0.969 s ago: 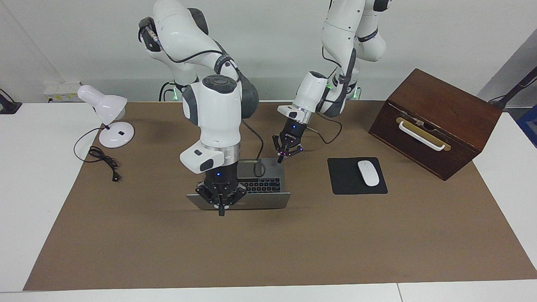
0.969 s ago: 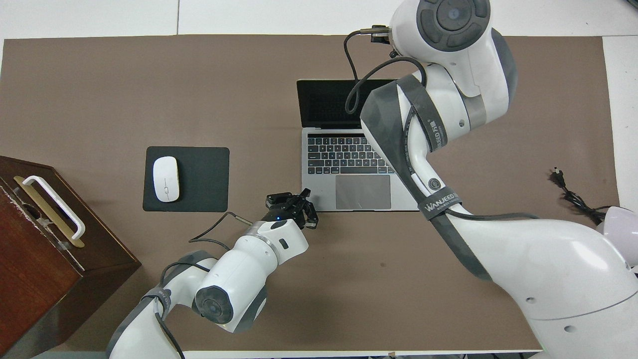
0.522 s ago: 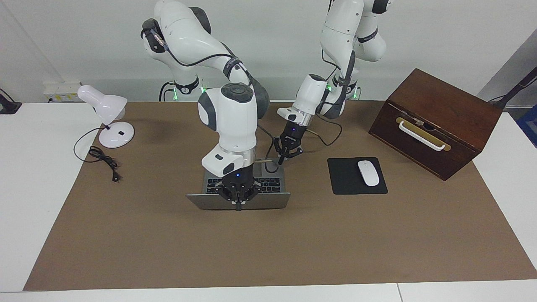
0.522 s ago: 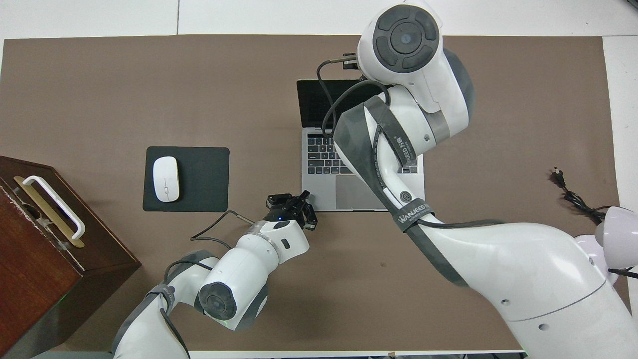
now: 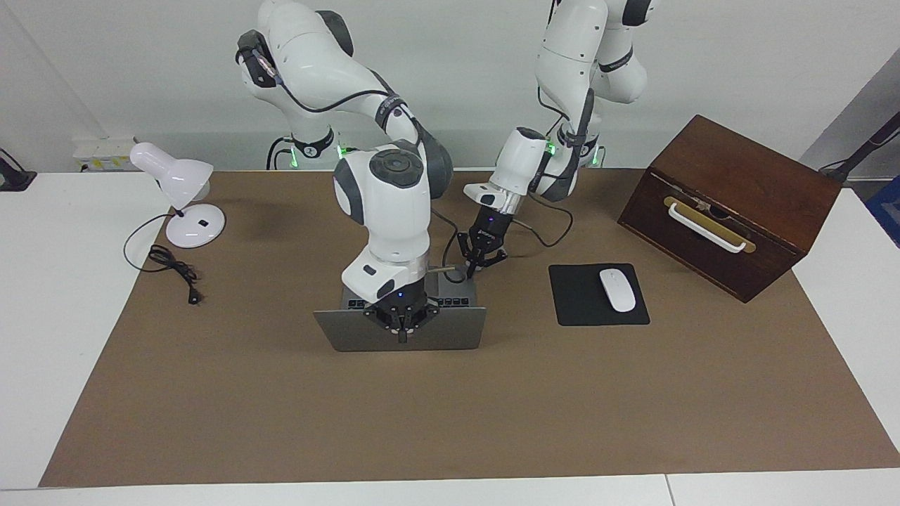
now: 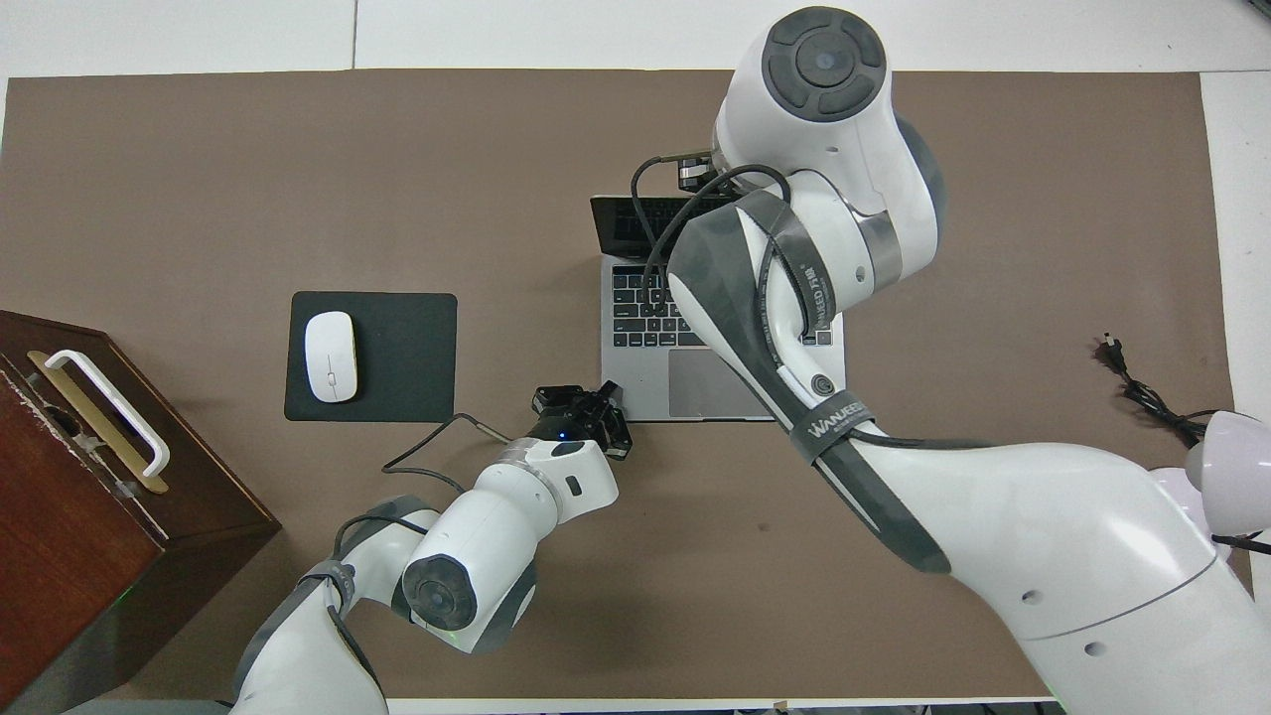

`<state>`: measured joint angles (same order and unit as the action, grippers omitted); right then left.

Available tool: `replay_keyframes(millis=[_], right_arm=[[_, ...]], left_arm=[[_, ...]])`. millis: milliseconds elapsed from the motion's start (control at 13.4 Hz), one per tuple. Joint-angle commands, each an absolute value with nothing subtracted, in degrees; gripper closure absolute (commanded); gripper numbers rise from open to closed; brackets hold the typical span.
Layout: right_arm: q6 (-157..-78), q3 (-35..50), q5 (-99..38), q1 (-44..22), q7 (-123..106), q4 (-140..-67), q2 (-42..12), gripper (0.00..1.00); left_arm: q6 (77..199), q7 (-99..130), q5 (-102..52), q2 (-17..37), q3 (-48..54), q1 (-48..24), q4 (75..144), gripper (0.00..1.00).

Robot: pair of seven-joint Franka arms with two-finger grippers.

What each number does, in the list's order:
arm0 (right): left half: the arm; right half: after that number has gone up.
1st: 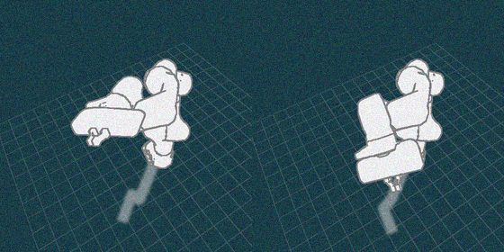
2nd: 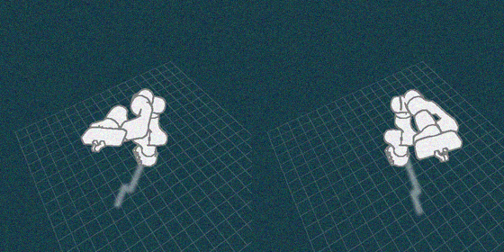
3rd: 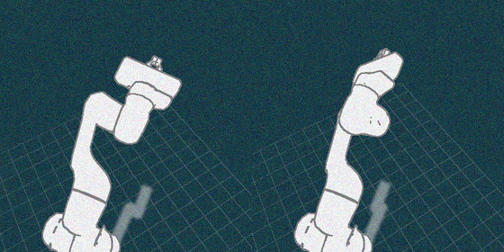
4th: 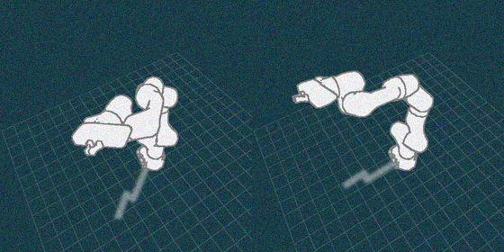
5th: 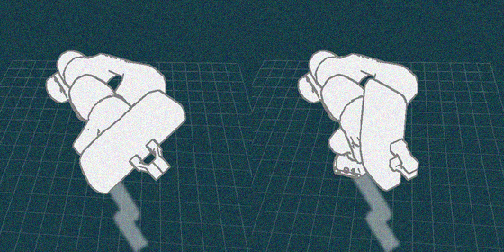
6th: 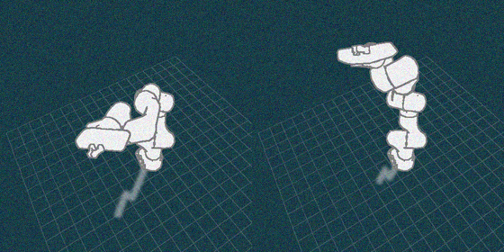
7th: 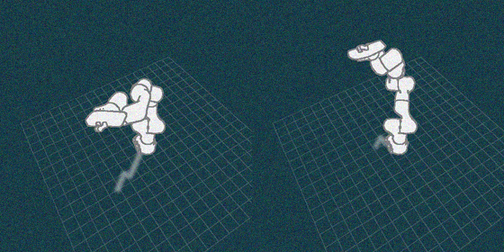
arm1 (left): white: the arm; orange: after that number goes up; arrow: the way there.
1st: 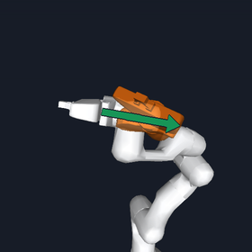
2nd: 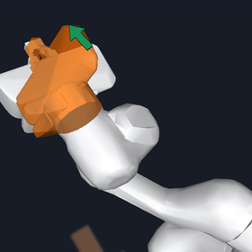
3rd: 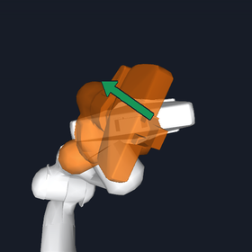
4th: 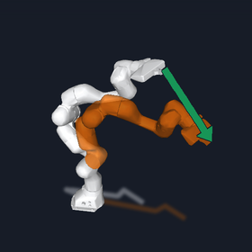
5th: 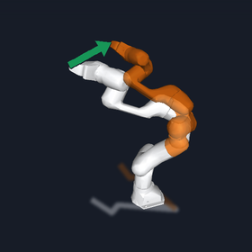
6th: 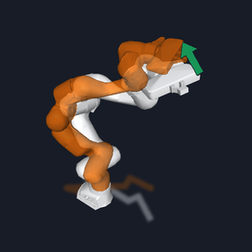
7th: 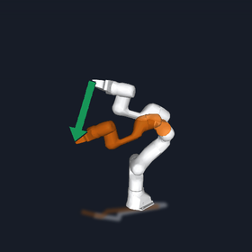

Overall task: Close laptop with both arms
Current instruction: 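Push the laptop lid down toward the keyboard with the right gripper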

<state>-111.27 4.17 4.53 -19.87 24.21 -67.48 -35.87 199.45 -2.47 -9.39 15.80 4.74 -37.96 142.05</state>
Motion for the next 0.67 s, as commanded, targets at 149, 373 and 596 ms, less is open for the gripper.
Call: replay_keyframes(millis=[149,373,596], right_arm=[[-109.2,5.4,-0.7,-17.4,19.4,-74.0,-33.6,1.0],[-106.5,5.4,-4.0,-17.3,16.8,-75.4,-33.5,1.0],[-105.6,5.2,-4.4,-18.1,19.7,-76.1,-33.6,1.0]], left_arm=[[200.7,-4.0,-9.8,17.5,3.7,-39.1,141.4,1.0],[200.7,-5.0,-9.8,17.6,3.7,-39.1,141.4,1.0],[200.7,-5.5,-9.8,17.8,3.7,-39.1,141.5,1.0]])
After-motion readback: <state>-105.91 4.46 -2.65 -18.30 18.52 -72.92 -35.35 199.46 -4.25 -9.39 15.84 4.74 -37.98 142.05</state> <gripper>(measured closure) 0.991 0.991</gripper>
